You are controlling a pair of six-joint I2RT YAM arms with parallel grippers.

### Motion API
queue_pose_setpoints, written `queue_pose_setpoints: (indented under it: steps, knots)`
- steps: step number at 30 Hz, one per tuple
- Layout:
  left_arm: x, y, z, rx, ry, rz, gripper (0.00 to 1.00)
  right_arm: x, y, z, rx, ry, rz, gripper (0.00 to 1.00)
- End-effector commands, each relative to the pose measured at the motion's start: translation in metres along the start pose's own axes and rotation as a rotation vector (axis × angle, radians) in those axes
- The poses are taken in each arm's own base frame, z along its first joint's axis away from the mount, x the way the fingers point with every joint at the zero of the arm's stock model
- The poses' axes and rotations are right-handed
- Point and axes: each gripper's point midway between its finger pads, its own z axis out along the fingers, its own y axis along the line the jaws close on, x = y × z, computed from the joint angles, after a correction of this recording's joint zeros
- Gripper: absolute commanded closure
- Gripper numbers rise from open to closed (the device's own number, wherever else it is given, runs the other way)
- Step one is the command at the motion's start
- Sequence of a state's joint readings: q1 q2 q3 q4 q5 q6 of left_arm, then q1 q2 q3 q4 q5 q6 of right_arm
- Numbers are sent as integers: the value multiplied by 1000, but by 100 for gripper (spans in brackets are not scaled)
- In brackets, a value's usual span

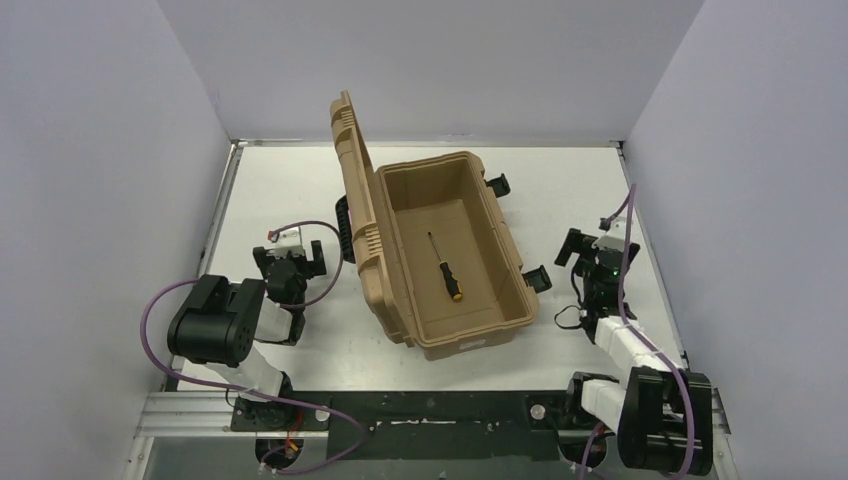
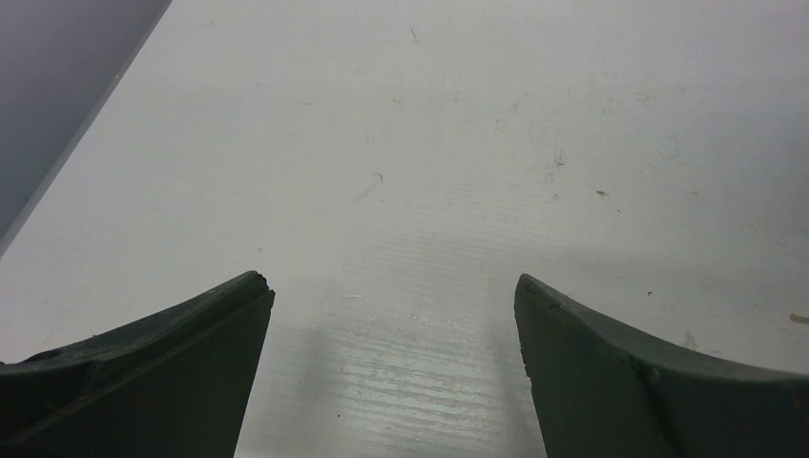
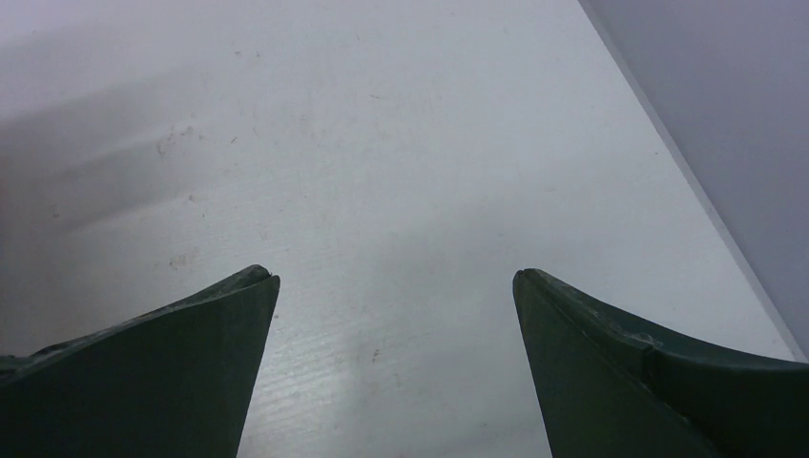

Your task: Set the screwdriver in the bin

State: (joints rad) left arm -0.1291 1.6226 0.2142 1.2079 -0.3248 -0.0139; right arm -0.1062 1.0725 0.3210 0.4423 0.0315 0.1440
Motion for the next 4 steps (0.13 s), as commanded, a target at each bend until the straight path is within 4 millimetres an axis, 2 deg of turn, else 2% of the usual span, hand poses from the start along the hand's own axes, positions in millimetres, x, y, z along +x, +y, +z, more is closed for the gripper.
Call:
queue_pose_setpoints:
  steps: [1,4]
  knots:
    - [-21,-3,7,5,-63,-22,3,-50,1,2,-9,-218,-6,0]
    - [-21,-3,7,6,-65,-24,3,-45,1,2,-11,-225,-10,0]
